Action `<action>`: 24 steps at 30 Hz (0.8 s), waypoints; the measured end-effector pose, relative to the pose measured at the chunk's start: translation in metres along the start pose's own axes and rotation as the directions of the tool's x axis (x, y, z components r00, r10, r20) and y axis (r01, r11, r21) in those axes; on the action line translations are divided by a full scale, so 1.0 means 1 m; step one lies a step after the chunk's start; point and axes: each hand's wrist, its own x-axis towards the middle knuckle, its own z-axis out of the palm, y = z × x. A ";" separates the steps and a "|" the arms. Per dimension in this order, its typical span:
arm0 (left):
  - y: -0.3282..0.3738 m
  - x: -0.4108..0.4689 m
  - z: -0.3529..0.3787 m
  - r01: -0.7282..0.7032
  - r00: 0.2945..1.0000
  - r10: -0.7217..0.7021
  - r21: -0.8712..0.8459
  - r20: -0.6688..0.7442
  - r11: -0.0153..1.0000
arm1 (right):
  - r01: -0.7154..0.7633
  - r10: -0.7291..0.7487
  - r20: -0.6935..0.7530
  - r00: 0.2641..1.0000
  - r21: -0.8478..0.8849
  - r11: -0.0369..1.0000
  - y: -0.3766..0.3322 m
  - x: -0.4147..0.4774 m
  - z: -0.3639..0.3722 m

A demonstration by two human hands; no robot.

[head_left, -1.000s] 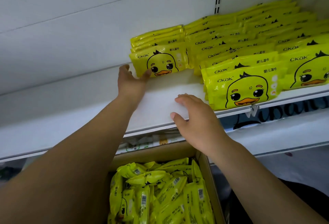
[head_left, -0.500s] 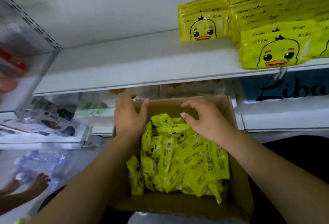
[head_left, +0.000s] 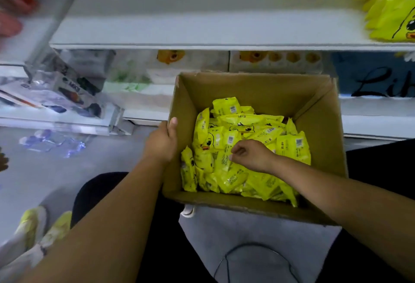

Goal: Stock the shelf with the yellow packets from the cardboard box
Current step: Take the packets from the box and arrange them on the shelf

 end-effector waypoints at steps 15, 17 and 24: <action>-0.027 0.017 0.005 -0.063 0.998 0.060 -0.093 -0.034 0.994 | 0.111 -0.106 -0.075 0.992 0.067 0.992 -0.034 0.055 0.116; -0.027 0.016 0.004 -0.062 0.998 0.059 -0.086 -0.034 0.994 | 0.078 -0.060 -0.124 0.990 0.147 0.986 -0.028 0.059 0.113; -0.021 0.013 0.003 -0.054 0.998 0.053 -0.044 -0.014 0.998 | 0.118 -0.052 -0.195 0.979 0.343 0.932 -0.023 0.040 0.089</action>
